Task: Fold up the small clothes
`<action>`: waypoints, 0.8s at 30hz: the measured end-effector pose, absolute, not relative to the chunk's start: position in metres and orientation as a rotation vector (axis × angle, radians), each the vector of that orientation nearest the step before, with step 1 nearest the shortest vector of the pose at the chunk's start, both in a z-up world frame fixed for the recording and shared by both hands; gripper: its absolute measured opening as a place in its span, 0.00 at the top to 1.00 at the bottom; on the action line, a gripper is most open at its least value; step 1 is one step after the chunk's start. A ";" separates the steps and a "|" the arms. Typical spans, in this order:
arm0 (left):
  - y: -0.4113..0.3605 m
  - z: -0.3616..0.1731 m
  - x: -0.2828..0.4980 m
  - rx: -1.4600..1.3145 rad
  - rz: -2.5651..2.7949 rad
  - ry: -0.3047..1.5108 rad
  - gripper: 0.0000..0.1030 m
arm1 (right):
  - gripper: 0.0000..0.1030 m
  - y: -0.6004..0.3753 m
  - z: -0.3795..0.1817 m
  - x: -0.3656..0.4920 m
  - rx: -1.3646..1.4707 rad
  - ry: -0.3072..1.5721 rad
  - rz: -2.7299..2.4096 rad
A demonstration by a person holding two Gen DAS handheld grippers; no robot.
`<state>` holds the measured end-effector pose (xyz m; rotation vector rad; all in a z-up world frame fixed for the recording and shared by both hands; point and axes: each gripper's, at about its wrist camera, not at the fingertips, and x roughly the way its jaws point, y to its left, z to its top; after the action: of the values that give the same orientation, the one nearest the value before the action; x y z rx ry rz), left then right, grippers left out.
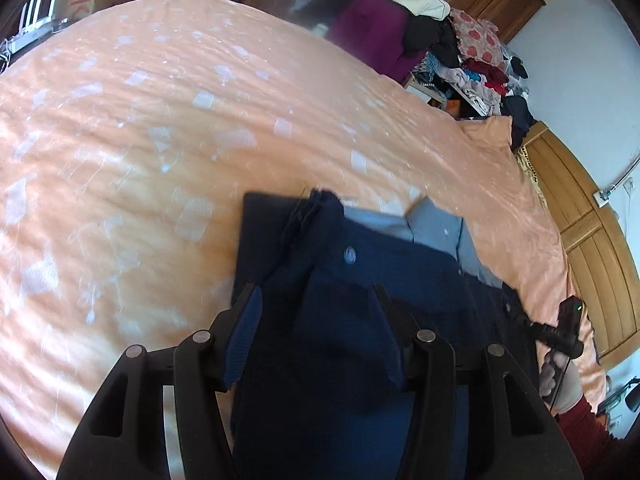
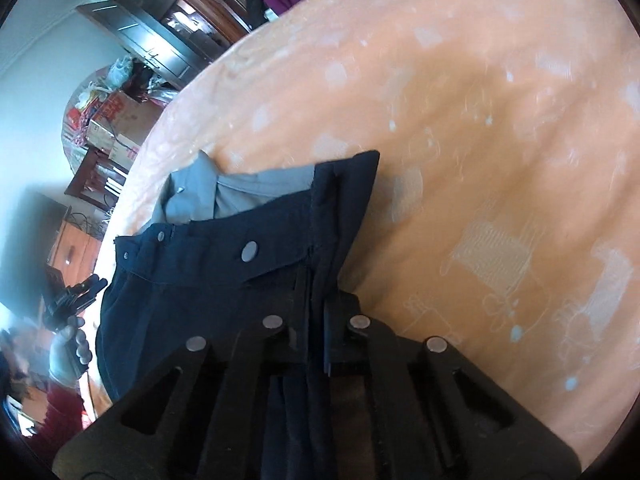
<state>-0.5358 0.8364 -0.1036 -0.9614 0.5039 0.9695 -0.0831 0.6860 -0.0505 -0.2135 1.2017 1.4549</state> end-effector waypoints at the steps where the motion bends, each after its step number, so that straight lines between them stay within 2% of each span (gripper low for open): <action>1: 0.832 -0.104 -0.537 -0.957 0.971 0.510 0.46 | 0.97 0.688 -0.052 -0.082 -0.214 1.205 1.454; 7: 0.811 -0.108 -0.553 -0.972 0.983 0.521 0.46 | 0.96 0.692 -0.082 -0.068 -0.191 1.301 1.449; 9: 0.796 -0.105 -0.552 -0.948 0.972 0.538 0.46 | 0.92 0.689 -0.075 -0.069 -0.212 1.267 1.456; 10: 0.790 -0.104 -0.553 -0.939 0.969 0.542 0.45 | 0.88 0.688 -0.066 -0.075 -0.279 1.212 1.454; 12: 0.774 -0.104 -0.557 -0.943 0.961 0.533 0.45 | 0.70 0.683 -0.054 -0.076 -0.330 1.148 1.397; 13: 0.769 -0.104 -0.560 -0.946 0.966 0.530 0.44 | 0.57 0.679 -0.048 -0.074 -0.328 1.116 1.368; 18: 0.725 -0.095 -0.565 -0.915 0.954 0.536 0.44 | 0.50 0.651 -0.012 -0.099 -0.280 1.025 1.398; 22: 0.692 -0.088 -0.538 -0.894 0.762 0.475 0.44 | 0.47 0.641 -0.028 -0.156 -0.353 1.068 1.513; 24: 0.694 -0.108 -0.540 -0.943 0.806 0.519 0.43 | 0.42 0.637 -0.039 -0.176 -0.407 1.061 1.502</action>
<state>-0.5397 0.6944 -0.1076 -0.9427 0.5186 0.8060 -0.1761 0.6374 -0.0388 -0.4071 1.0607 1.5018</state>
